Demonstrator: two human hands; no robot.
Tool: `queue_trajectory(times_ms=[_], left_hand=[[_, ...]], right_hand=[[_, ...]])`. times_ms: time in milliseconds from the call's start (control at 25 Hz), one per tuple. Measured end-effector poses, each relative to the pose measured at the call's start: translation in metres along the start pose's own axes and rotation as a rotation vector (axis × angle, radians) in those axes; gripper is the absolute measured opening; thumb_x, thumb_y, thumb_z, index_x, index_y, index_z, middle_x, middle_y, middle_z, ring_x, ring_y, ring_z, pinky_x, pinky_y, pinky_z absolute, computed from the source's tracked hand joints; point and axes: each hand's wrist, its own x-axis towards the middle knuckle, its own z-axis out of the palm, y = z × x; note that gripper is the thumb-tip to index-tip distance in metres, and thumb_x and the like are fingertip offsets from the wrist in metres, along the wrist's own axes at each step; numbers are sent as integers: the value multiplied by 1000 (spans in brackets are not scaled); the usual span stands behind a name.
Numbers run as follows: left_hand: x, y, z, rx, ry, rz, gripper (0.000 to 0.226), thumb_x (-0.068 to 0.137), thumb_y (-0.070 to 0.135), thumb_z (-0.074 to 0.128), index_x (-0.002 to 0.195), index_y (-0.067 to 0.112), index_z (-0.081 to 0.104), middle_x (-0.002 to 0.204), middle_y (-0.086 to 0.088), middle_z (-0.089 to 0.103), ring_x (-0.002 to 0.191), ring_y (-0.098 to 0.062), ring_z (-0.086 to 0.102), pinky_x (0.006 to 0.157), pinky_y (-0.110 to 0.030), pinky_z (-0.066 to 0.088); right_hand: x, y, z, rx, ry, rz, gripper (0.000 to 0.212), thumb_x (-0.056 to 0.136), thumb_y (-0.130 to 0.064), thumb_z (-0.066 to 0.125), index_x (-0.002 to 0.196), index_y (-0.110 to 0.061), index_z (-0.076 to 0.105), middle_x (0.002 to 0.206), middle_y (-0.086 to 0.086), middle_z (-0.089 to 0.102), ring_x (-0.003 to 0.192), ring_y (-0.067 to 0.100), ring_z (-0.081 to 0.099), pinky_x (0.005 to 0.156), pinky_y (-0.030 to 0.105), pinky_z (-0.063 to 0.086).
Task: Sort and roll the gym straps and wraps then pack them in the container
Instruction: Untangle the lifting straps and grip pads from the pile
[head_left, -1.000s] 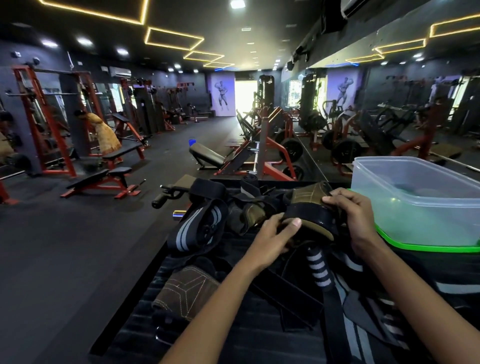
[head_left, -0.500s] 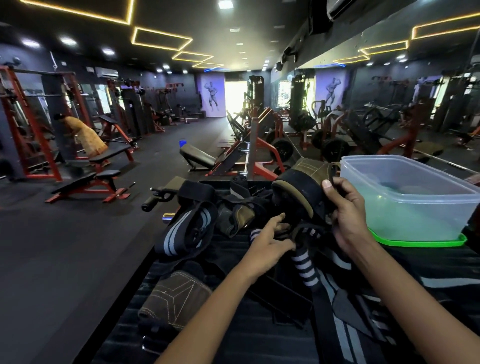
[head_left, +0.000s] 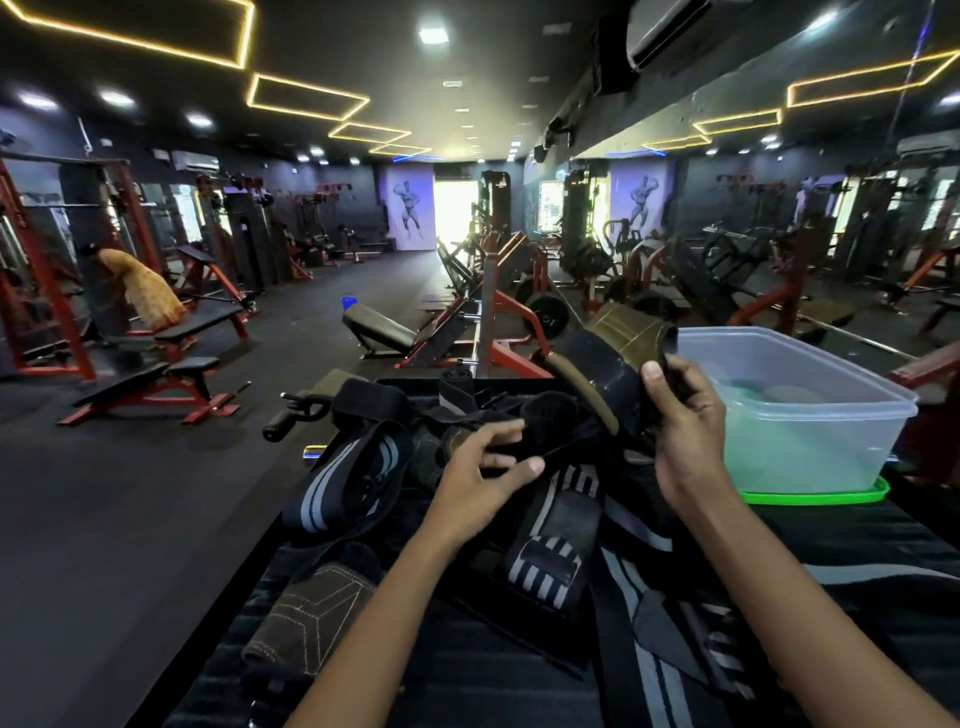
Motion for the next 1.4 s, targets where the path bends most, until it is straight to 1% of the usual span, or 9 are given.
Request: queue_trajectory(times_ms=[120, 240, 480, 600, 720, 800, 1120, 1240, 1400], left_hand=[[-4, 12, 13, -325, -53, 28, 78, 82, 29, 73, 147, 29, 31, 133, 0, 52, 102, -11, 66, 92, -34, 53], [-5, 14, 17, -634, -71, -87, 85, 76, 32, 79, 147, 20, 33, 138, -4, 52, 110, -11, 64, 89, -36, 55], [-3, 11, 15, -638, 58, -196, 70, 67, 19, 83, 128, 13, 49, 115, -9, 68, 106, -18, 67, 89, -33, 53], [-2, 13, 13, -730, -8, -253, 51, 74, 18, 70, 119, 3, 54, 102, -11, 69, 96, -21, 66, 82, -34, 52], [-2, 18, 6, -833, 12, -298, 22, 88, 22, 51, 99, 6, 61, 90, -8, 62, 79, -20, 59, 63, -32, 48], [-5, 22, 4, -830, 26, -311, 23, 91, 26, 45, 96, 8, 60, 88, -9, 60, 74, -19, 55, 57, -30, 46], [-10, 22, -1, -653, -43, -316, 33, 91, 37, 42, 83, 14, 65, 71, -3, 61, 55, -14, 54, 47, -24, 33], [-8, 19, 2, -584, -52, -322, 43, 87, 53, 52, 99, 15, 70, 78, -3, 65, 64, -16, 58, 44, -22, 34], [-5, 19, -1, -691, 9, -377, 40, 91, 48, 52, 97, 13, 69, 78, -3, 67, 58, -15, 59, 38, -19, 30]], right_hand=[[-11, 18, 5, -342, -125, -97, 12, 89, -10, 66, 89, -22, 66, 87, -8, 68, 84, 6, 61, 77, 25, 49], [-26, 21, 15, -626, -375, -334, 13, 89, -15, 63, 100, -15, 70, 100, -4, 68, 97, 8, 63, 87, 26, 48], [-35, 19, 15, -836, -765, -496, 58, 84, 5, 47, 135, -22, 56, 116, -10, 61, 104, 15, 56, 92, 22, 44], [-36, 21, 18, -909, -734, -531, 59, 91, 1, 52, 141, -29, 45, 115, -3, 65, 102, 15, 63, 87, 28, 51], [-27, 14, 14, -1018, -509, -800, 36, 90, 1, 58, 124, -10, 59, 104, 4, 68, 93, 18, 64, 78, 34, 51], [-24, 14, 11, -1099, -439, -950, 26, 87, 2, 61, 111, -4, 65, 99, 6, 68, 87, 18, 58, 71, 36, 48], [-30, 30, 9, -1188, -775, -752, 40, 71, -7, 70, 110, -17, 67, 104, -6, 67, 94, 15, 55, 71, 29, 43], [-33, 32, 8, -1227, -834, -799, 35, 80, -14, 54, 111, -19, 70, 108, -8, 69, 94, 14, 55, 71, 26, 36], [-32, 29, 12, -1228, -863, -840, 34, 89, -19, 44, 107, -20, 73, 106, -8, 70, 93, 14, 57, 72, 25, 32]])
